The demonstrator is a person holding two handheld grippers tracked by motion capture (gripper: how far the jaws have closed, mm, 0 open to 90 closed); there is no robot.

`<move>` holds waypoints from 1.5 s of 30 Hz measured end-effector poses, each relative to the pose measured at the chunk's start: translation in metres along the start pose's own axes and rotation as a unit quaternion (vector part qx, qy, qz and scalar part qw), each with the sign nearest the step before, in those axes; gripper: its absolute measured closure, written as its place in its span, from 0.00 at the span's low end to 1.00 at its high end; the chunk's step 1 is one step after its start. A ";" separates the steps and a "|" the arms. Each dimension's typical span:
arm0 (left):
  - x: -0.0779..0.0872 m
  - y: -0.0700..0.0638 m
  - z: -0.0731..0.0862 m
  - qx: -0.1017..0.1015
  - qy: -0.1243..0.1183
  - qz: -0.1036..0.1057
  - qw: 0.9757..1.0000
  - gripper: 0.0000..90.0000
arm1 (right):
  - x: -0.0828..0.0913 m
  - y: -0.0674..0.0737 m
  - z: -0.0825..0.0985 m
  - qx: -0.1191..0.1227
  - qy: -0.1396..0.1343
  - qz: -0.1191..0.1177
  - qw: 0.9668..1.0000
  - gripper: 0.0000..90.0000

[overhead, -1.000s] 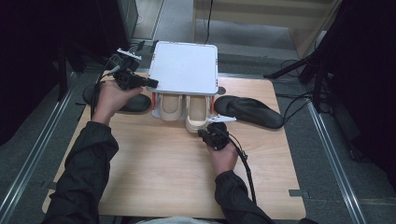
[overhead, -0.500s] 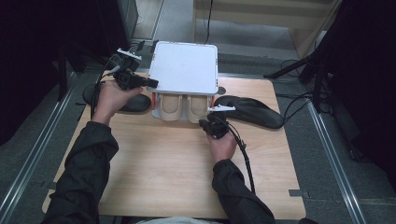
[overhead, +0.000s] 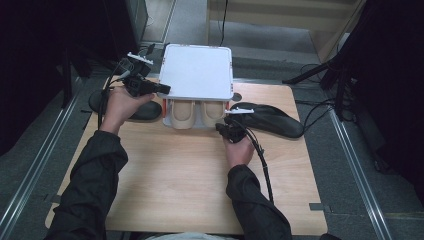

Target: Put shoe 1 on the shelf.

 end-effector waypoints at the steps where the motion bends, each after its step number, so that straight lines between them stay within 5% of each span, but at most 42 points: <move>1: 0.000 0.000 0.000 -0.002 0.001 -0.002 1.000 1.00 | 0.000 0.000 -0.001 0.000 -0.001 0.001 1.000 1.00; 17: 0.001 0.000 -0.002 -0.006 -0.011 -0.008 1.000 0.95 | 0.007 0.000 0.010 0.008 0.008 -0.014 1.000 1.00; 20: 0.005 -0.001 -0.004 0.008 -0.021 0.002 1.000 0.87 | 0.017 0.003 0.010 0.014 -0.002 -0.022 1.000 1.00; 23: 0.012 -0.001 -0.005 0.005 -0.019 -0.019 1.000 0.77 | 0.028 0.007 0.008 0.014 -0.014 -0.038 0.999 0.99; 32: 0.028 -0.004 -0.004 0.031 -0.027 -0.015 0.999 0.56 | 0.052 0.014 0.010 0.032 -0.024 -0.061 0.997 0.87; 36: 0.037 -0.007 -0.002 0.038 -0.051 -0.015 0.998 0.54 | 0.062 0.014 0.010 0.041 -0.029 -0.068 0.996 0.81; 45: 0.048 -0.007 0.013 0.048 -0.048 -0.038 0.997 0.52 | 0.090 0.014 0.012 0.070 -0.055 -0.101 0.991 0.71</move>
Point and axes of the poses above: each handheld gripper's, and its own axes: x roughly backward along the jaws, z roughly out of its underside, y roughly to its left, the point moved 6 cm from there along -x, roughly forward along the jaws, and after that the axes turned 10 degrees about z, right-handed, at the moved point
